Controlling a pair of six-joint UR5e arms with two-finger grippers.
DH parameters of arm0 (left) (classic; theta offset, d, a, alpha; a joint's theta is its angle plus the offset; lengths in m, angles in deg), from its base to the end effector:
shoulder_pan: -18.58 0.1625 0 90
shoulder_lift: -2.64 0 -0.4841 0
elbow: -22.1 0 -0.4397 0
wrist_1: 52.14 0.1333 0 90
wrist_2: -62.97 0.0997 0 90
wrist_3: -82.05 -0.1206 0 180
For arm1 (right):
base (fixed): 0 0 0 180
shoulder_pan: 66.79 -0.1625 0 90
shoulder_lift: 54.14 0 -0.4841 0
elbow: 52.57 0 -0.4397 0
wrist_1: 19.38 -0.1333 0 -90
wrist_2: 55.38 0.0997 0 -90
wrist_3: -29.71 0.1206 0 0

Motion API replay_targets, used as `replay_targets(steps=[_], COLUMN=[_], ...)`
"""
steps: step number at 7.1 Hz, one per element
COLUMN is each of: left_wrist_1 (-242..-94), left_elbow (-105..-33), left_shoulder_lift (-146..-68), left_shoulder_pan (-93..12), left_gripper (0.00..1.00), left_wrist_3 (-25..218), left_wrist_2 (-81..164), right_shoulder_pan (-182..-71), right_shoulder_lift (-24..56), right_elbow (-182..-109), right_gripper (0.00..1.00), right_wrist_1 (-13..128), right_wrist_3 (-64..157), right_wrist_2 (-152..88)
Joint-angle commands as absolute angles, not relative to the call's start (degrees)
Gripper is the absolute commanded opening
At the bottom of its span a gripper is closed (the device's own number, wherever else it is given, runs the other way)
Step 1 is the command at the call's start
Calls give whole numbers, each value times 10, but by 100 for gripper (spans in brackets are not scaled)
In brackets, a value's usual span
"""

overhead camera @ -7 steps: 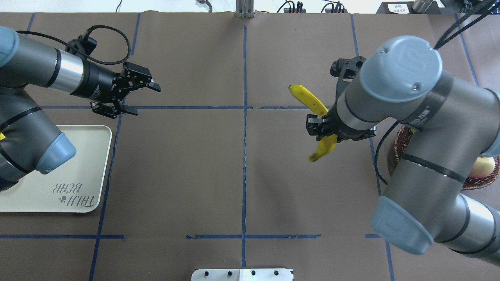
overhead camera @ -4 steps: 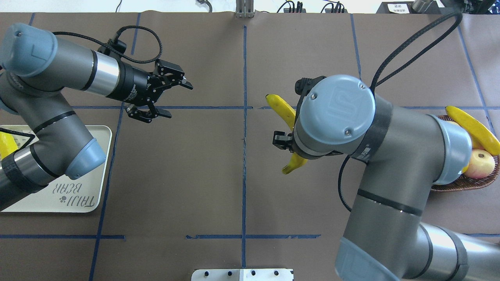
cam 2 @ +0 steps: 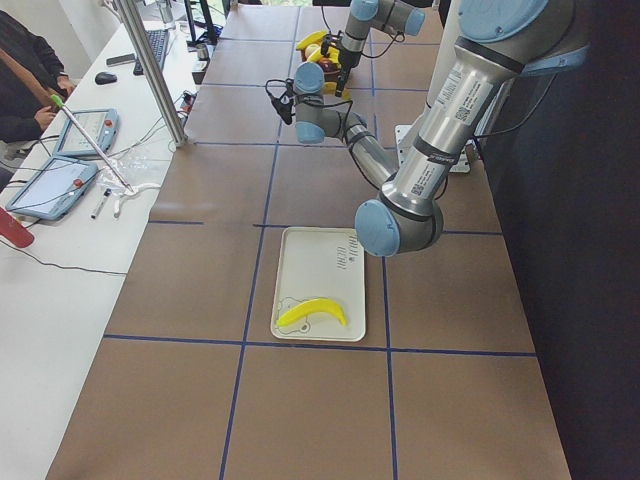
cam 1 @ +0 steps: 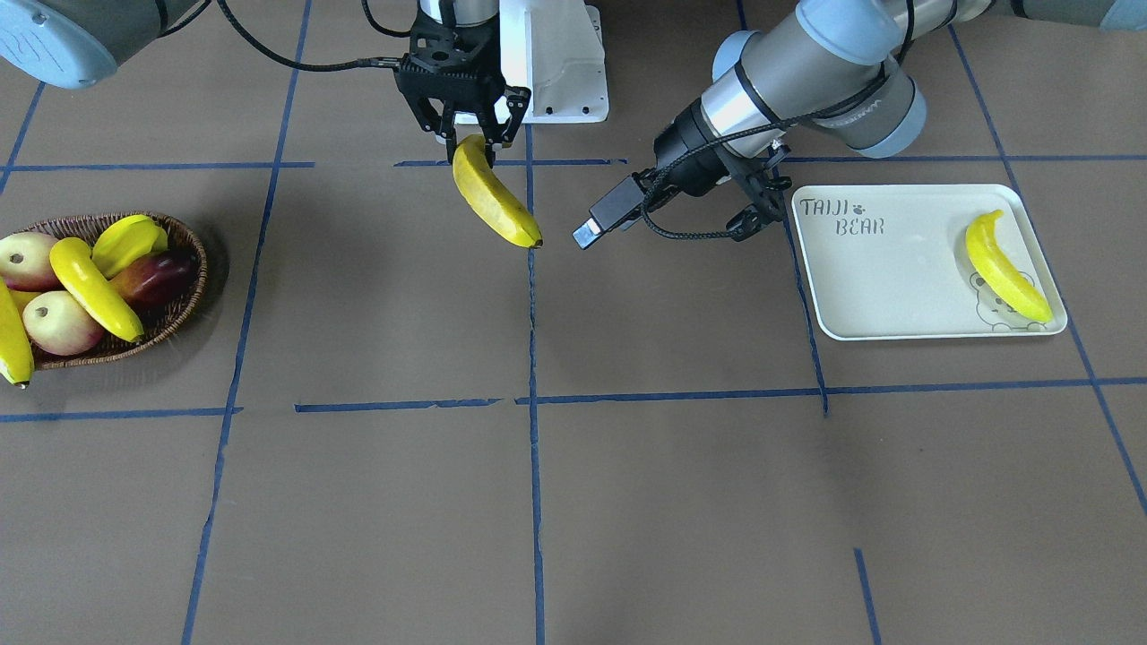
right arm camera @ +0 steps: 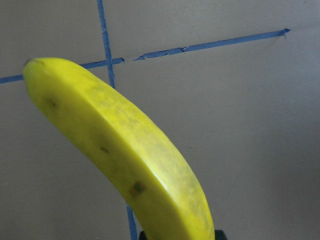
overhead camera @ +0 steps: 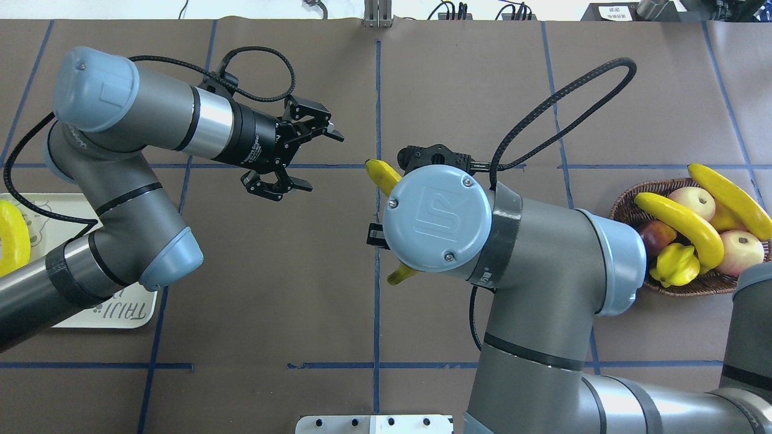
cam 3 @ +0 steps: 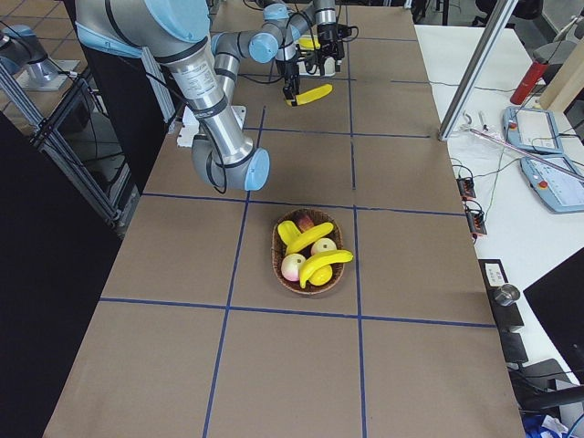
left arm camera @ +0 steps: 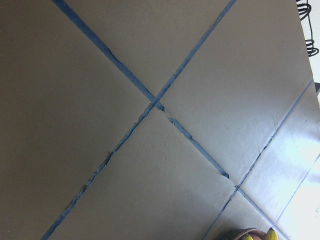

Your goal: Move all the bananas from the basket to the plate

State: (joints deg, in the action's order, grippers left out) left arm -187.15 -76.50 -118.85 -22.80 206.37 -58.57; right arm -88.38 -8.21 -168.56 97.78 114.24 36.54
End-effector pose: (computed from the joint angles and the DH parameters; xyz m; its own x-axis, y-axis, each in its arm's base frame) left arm 0.4790 -0.5155 0.2016 -0.0442 -0.6014 -0.7977 0.1785 0.7809 -0.5987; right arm -0.5492 -0.3563 0.1174 0.7111 0.1789 0.6800 -0.2800 0.9591 0.0405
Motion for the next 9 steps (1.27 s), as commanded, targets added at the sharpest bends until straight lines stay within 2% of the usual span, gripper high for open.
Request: replay_targets(steps=[1, 8, 9], left_wrist_1=[-1871, -1869, -1869], left_elbow=[-765, -755, -755], left_shoulder_lift=[-1212, -1240, -1240], left_shoulder_pan=[-205, -139, -138], left_gripper=[100, 100, 97], left_wrist_3=[2099, 2113, 2112], left_wrist_2=[-564, -476, -476], right_shoulder_pan=[-882, -882, -882], right_shoulder_lift=[-92, -98, -98], right_elbow=[-1674, -1674, -1674], right_gripper=[0, 0, 0], right_wrist_1=[977, 975, 975], right_wrist_3=[1143, 1143, 1143], right_wrist_2=[364, 364, 364])
